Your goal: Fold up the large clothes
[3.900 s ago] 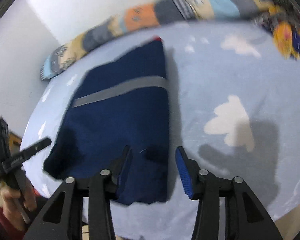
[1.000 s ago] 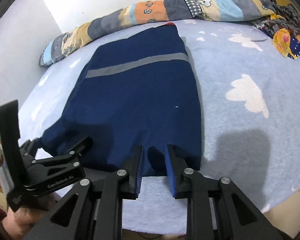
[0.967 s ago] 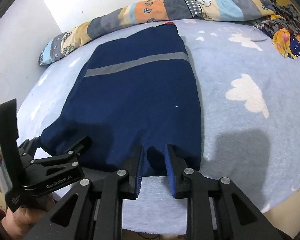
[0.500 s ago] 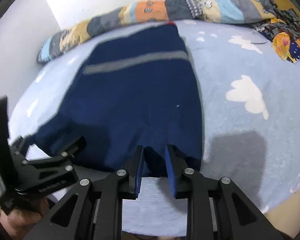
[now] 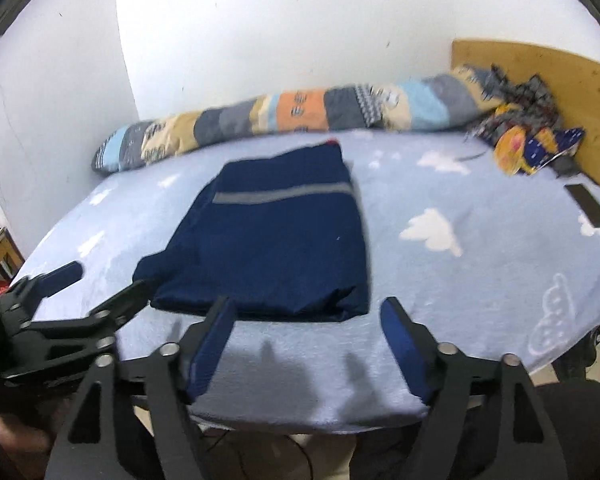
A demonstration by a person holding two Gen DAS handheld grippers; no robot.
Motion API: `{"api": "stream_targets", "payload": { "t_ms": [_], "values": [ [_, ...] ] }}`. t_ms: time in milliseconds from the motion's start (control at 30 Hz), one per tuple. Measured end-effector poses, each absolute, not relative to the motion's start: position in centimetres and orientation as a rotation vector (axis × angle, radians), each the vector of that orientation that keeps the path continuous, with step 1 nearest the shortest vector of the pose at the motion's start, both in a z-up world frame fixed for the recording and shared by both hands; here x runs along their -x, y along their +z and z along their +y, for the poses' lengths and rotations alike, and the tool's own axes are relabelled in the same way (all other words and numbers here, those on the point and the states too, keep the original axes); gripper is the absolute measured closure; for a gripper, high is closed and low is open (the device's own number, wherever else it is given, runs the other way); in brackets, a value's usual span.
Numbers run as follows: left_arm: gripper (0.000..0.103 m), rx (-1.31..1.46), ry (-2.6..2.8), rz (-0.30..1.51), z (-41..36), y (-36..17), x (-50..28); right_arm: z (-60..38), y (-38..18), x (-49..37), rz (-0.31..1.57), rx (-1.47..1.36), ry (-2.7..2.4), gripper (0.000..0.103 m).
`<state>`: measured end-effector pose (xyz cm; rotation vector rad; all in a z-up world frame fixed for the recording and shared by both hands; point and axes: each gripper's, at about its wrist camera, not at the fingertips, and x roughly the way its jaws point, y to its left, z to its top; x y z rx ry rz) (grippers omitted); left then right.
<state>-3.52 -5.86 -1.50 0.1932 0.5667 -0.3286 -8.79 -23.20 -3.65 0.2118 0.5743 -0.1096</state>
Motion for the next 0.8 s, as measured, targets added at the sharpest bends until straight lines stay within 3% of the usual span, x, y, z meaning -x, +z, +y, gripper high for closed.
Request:
{"api": "stream_targets", "payload": {
  "t_ms": [133, 500, 800],
  "values": [
    [0.0, -0.215, -0.237, 0.542, -6.1, -0.7, 2.8, -23.4, -3.9, 7.9, 0.6, -0.195, -0.146, 0.017],
    [0.0, -0.267, -0.251, 0.693, -7.3, -1.4, 1.7, -22.7, -4.5, 7.3, 0.646, -0.164, -0.16, 0.017],
    [0.0, -0.349, -0.206, 0.656, -7.9, -1.5, 2.4, -22.0, -4.9, 6.8, 0.67, -0.123, -0.167, 0.017]
  ]
}}
